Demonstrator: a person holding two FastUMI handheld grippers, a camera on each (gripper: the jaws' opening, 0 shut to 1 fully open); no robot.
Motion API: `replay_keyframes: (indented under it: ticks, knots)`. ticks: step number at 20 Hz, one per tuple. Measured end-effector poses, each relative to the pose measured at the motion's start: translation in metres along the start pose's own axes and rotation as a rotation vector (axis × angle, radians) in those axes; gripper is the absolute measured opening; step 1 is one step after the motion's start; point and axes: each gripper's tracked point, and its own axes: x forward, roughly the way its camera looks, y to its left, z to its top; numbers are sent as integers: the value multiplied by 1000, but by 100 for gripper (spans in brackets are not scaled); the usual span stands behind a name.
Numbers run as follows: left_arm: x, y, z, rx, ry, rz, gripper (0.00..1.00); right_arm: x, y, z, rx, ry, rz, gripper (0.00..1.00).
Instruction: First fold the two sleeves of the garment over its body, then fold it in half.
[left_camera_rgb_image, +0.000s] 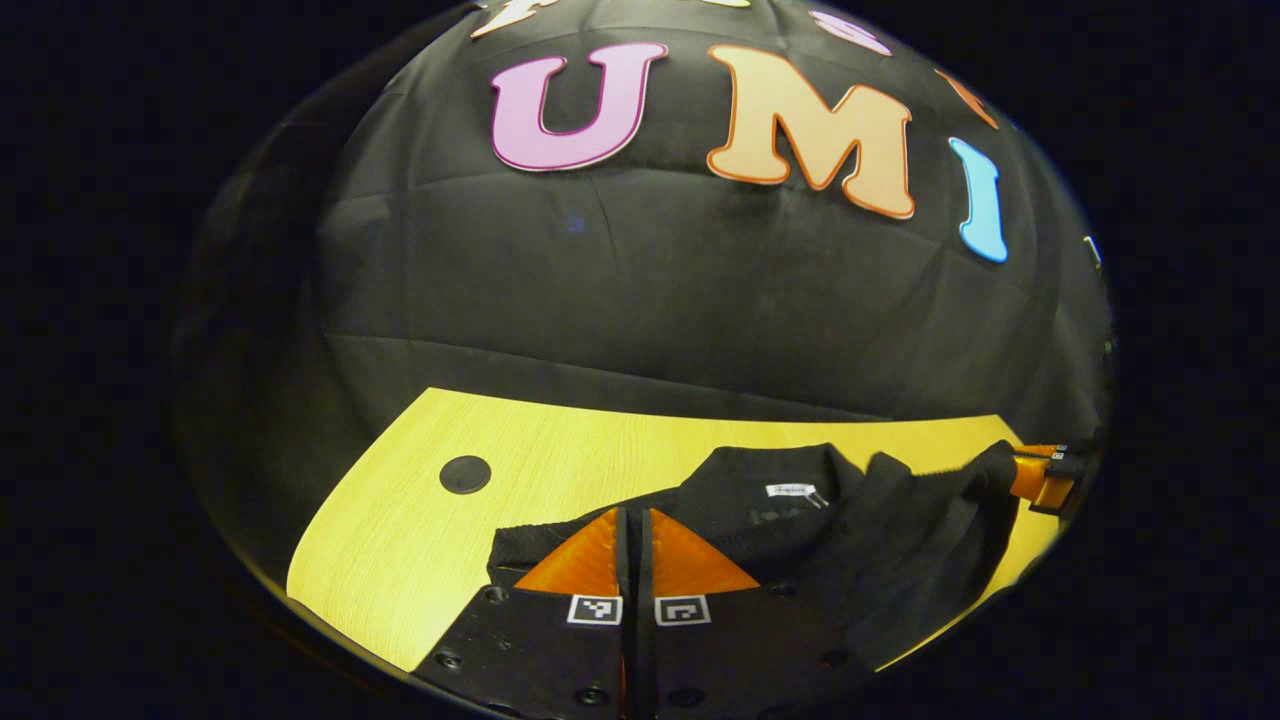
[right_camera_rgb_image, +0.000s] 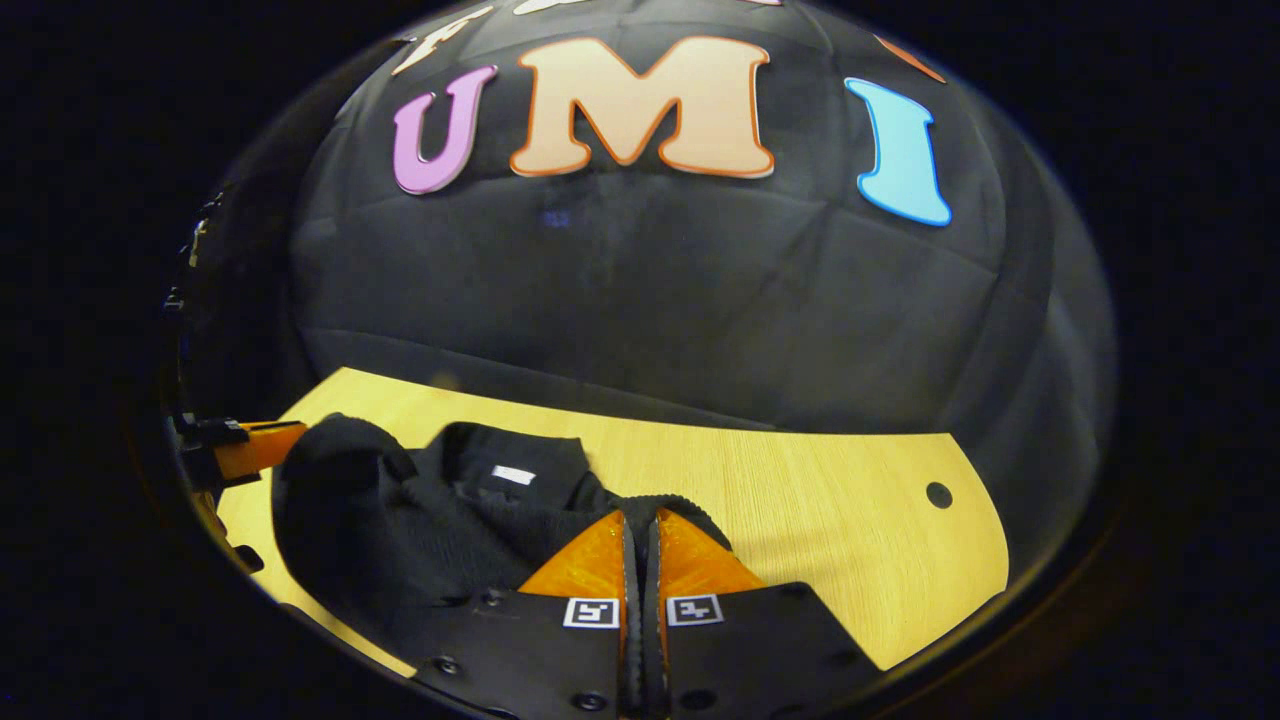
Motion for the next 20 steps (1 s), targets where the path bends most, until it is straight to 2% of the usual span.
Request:
replay_keyframes:
  ticks: [5,6,7,8,10,11,14,15,17,20]
  knots:
    - [30,-3,-8,76,19,-13,0,37,-2,-13,17,51,-12,1]
    - [35,-2,-8,85,18,-11,0,40,-1,-15,12,59,-7,3]
    - [34,-2,-5,96,9,-4,1,44,-2,-18,3,61,-8,7]
    - [36,1,-1,114,-9,16,6,48,-2,-18,-8,61,-4,5]
    - [41,6,8,159,-24,40,13,53,-11,-17,-29,51,-44,45]
    - [41,9,9,176,-24,48,26,50,-14,-14,-25,45,-56,65]
    - [34,5,15,159,-40,35,66,39,-16,0,-12,4,-60,71]
    - [31,5,17,144,-45,38,75,35,-15,5,-14,-14,-54,87]
    - [21,2,18,113,-48,40,100,25,-12,18,-32,-54,-52,99]
    - [4,2,29,85,-65,50,97,1,-5,35,-45,-112,-25,99]
